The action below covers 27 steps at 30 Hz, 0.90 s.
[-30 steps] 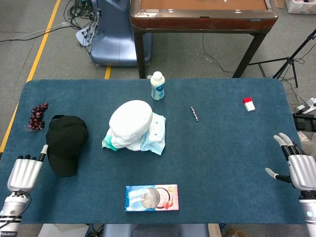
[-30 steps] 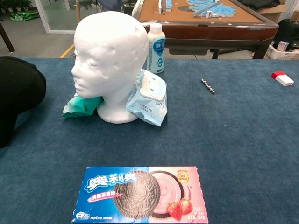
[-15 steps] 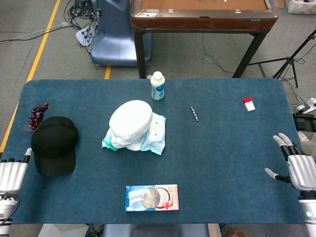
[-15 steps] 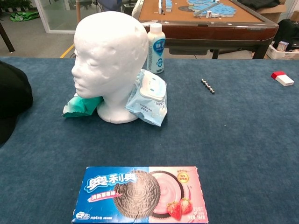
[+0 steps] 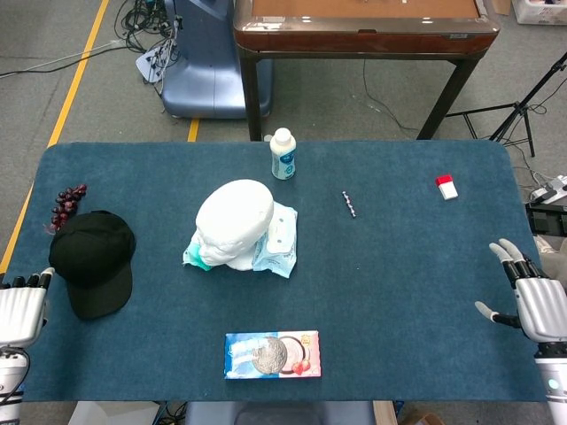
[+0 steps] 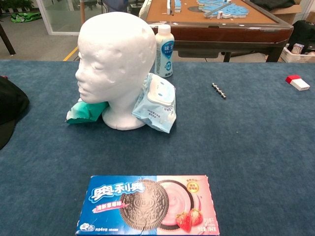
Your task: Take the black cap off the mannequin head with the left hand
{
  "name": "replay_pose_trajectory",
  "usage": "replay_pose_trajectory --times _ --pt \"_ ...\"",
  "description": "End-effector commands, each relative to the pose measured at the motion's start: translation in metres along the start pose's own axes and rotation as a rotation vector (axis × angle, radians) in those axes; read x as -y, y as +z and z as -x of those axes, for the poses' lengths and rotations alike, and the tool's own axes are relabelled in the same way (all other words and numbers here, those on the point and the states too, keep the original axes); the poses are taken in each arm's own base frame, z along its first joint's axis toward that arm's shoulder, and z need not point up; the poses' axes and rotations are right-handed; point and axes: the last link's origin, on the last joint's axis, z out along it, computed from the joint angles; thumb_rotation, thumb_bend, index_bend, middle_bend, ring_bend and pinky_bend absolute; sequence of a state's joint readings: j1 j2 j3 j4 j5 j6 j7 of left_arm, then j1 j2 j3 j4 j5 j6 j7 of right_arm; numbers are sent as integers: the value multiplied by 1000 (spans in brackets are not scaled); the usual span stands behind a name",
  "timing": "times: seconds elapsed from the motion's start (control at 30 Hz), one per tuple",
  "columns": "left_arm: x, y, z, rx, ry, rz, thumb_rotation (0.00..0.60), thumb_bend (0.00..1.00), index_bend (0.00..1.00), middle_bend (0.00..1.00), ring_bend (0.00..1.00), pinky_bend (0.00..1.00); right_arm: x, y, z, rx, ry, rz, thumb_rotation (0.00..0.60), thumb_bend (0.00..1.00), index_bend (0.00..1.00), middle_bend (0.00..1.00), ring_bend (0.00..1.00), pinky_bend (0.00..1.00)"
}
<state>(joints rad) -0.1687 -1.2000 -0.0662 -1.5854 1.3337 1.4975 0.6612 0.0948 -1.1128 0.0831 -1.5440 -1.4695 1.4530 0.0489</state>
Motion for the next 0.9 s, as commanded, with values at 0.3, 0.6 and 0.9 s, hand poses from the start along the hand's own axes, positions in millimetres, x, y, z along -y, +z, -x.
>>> replay_pose_trajectory --times 0.3,0.6,0.9 --pt "-5 -11 -13 -32 -192 28 600 321 41 185 155 330 3 -1 4 9 -13 0 600 82 87 110 170 384" --pt "12 -11 -14 1 -300 54 600 277 0 188 152 326 2 -4 5 0 -27 13 600 82 86 110 170 384" --pt "16 -5 -11 27 -296 28 600 277 1 188 154 328 -1 0 6 15 -23 24 600 82 87 110 170 384"
